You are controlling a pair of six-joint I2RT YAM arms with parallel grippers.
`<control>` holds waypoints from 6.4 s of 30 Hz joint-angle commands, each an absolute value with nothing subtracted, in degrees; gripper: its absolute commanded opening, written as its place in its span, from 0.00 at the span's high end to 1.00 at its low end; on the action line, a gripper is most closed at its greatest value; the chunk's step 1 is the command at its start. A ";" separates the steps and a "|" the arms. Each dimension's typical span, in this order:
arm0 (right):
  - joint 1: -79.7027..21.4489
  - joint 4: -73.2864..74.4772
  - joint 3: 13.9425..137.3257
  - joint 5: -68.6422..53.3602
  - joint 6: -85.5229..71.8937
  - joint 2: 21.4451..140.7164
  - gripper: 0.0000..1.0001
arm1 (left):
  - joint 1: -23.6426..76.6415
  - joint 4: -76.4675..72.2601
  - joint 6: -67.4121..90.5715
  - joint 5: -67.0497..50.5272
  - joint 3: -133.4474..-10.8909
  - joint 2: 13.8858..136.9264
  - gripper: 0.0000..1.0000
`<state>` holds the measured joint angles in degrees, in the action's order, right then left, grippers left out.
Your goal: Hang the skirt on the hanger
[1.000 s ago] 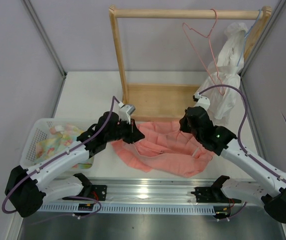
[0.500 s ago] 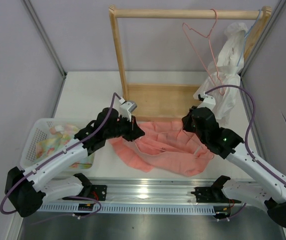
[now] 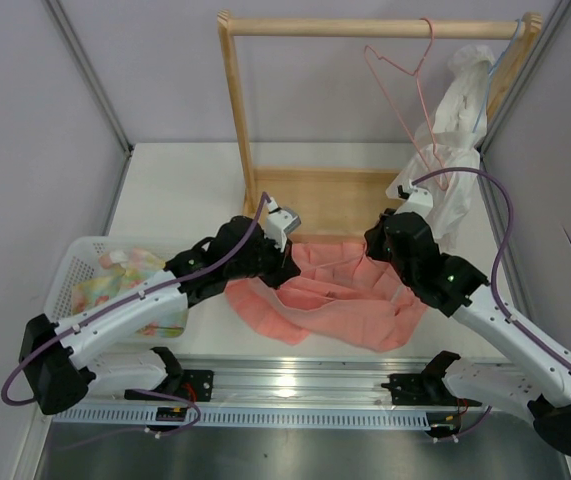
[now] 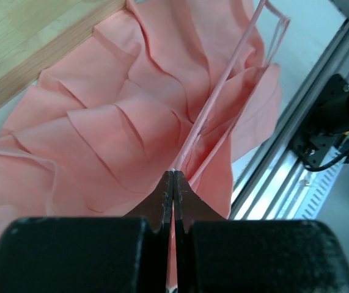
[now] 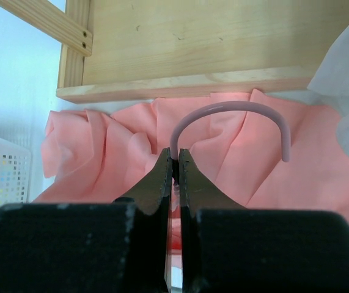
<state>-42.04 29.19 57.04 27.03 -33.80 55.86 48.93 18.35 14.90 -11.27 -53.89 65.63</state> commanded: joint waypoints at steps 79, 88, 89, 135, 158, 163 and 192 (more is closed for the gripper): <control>-47.37 6.15 81.91 26.10 -25.75 55.37 1.00 | 52.21 22.41 11.95 22.69 -86.75 68.03 1.00; -47.46 6.94 85.87 23.38 -24.96 61.17 1.00 | 52.21 18.10 10.55 13.28 -83.58 68.64 1.00; -47.46 7.12 86.13 23.20 -24.70 61.35 1.00 | 52.21 18.19 9.42 12.75 -83.67 68.90 1.00; -44.30 13.97 98.88 1.76 -22.50 71.01 1.00 | 39.46 20.92 -10.02 -35.76 -100.99 80.95 0.51; -43.95 14.15 98.17 4.48 -22.33 72.25 1.00 | 37.70 7.83 -0.62 -35.16 -91.94 78.40 1.00; -43.95 15.20 97.21 7.82 -21.97 72.33 1.00 | 37.53 5.89 -0.44 -31.65 -90.70 76.47 1.00; -42.28 19.69 86.49 17.66 -23.73 64.09 0.17 | 37.53 5.45 2.46 -6.34 -92.28 75.85 1.00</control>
<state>-42.68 19.84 87.88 16.08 -22.90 67.59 37.85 10.35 1.63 -13.10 -88.92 77.80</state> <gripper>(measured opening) 0.830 0.039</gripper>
